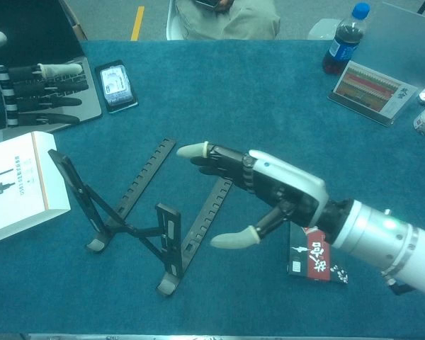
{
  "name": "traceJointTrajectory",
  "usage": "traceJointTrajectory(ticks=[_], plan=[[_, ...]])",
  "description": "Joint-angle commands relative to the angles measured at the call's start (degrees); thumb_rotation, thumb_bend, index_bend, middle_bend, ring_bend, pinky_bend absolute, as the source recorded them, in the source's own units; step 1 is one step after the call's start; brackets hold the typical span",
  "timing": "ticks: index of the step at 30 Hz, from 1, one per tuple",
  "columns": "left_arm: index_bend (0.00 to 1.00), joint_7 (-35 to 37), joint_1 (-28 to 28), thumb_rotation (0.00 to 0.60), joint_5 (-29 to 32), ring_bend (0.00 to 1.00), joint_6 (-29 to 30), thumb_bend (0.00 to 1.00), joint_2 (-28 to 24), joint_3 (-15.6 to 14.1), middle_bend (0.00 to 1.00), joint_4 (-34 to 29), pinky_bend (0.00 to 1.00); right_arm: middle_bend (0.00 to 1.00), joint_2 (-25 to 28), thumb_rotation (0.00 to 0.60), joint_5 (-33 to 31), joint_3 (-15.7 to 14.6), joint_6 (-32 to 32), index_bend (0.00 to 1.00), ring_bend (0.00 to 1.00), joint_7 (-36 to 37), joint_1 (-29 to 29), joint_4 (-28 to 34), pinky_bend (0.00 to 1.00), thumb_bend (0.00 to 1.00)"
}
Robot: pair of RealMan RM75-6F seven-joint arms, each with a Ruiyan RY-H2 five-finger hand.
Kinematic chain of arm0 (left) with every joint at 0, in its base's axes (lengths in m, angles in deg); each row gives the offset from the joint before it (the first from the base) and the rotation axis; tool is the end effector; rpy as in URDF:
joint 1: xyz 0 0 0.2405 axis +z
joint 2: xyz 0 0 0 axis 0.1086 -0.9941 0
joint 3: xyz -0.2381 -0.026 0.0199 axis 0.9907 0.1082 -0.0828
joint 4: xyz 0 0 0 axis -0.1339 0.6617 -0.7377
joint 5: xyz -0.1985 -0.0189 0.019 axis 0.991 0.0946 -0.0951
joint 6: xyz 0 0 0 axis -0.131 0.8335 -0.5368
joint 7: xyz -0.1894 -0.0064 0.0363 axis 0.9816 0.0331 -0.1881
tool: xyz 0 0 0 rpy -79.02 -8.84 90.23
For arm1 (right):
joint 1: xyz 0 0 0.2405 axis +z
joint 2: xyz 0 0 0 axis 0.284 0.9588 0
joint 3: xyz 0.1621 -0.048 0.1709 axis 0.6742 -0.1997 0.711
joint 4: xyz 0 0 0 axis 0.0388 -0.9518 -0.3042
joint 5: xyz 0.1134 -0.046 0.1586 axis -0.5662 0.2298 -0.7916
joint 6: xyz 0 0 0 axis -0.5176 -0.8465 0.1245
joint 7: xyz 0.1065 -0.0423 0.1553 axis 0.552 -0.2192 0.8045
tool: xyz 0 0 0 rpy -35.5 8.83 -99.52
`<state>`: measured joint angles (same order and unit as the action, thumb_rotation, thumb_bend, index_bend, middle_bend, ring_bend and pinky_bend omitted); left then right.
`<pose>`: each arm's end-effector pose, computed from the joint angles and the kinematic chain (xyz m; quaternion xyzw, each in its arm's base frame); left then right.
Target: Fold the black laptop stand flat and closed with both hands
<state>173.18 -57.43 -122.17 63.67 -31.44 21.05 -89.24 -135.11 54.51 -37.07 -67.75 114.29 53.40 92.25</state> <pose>-0.1892 0.2908 0.1002 0.3401 0.8667 0.3572 0.0745 -0.0650 -0.1975 -0.0599 -0.5260 0.7051 -0.4653 0.0984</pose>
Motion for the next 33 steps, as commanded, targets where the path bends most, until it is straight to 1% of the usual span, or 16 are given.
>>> traceJointTrajectory(ticks=[1, 3, 6, 9, 11, 15, 23, 30, 33], plan=[[0.02, 0.1, 0.4, 0.250, -0.3, 0.00, 0.4, 0.25, -0.3, 0.0, 0.04, 0.2, 0.09, 0.03, -4.0, 0.600, -4.0, 2.6, 1.8, 0.13, 0.00, -8.1, -2.1, 2.2, 0.00, 0.12], [0.02, 0.3, 0.6, 0.252, -0.4, 0.00, 0.6, 0.25, -0.4, 0.0, 0.04, 0.3, 0.09, 0.03, -5.4, 0.600, -5.4, 3.5, 1.9, 0.13, 0.00, -11.0, -2.7, 2.3, 0.00, 0.12], [0.02, 0.5, 0.9, 0.251, -0.7, 0.00, 0.9, 0.25, -0.5, 0.0, 0.04, 0.5, 0.09, 0.02, -7.1, 0.600, -6.2, 4.3, 2.3, 0.13, 0.00, -13.2, -3.3, 2.0, 0.00, 0.14], [0.02, 0.7, 1.0, 0.247, -1.1, 0.00, 1.1, 0.25, -0.7, 0.0, 0.04, 0.7, 0.09, 0.02, -8.5, 0.600, -6.7, 4.9, 2.6, 0.13, 0.00, -14.5, -3.9, 1.4, 0.00, 0.22], [0.02, 0.9, 1.1, 0.248, -1.2, 0.00, 1.1, 0.25, -0.7, 0.0, 0.04, 0.8, 0.09, 0.02, -9.0, 0.600, -6.8, 5.1, 2.9, 0.13, 0.00, -14.8, -4.1, 1.2, 0.00, 0.23], [0.02, 1.1, 1.3, 0.250, -1.4, 0.00, 1.0, 0.25, -0.6, 0.0, 0.04, 1.0, 0.09, 0.02, -9.2, 0.600, -6.9, 5.6, 3.3, 0.13, 0.00, -14.9, -4.5, 0.8, 0.00, 0.29], [0.02, 1.7, 1.2, 0.251, -1.5, 0.00, 0.5, 0.25, -0.2, 0.3, 0.04, 1.2, 0.09, 0.02, -6.6, 0.600, -7.2, 5.8, 3.5, 0.13, 0.00, -14.3, -5.4, 1.0, 0.00, 0.29], [0.02, 2.2, 1.0, 0.248, -1.5, 0.00, -0.1, 0.25, 0.5, 0.6, 0.04, 1.2, 0.09, 0.02, -2.7, 0.600, -6.7, 5.7, 2.6, 0.13, 0.00, -13.5, -6.5, 1.2, 0.00, 0.29], [0.02, 1.6, 0.9, 0.251, -1.5, 0.00, -0.2, 0.25, 0.6, 0.9, 0.04, 1.3, 0.09, 0.02, -0.2, 0.600, -5.5, 5.4, 1.7, 0.12, 0.00, -12.5, -6.9, 1.6, 0.00, 0.29]])
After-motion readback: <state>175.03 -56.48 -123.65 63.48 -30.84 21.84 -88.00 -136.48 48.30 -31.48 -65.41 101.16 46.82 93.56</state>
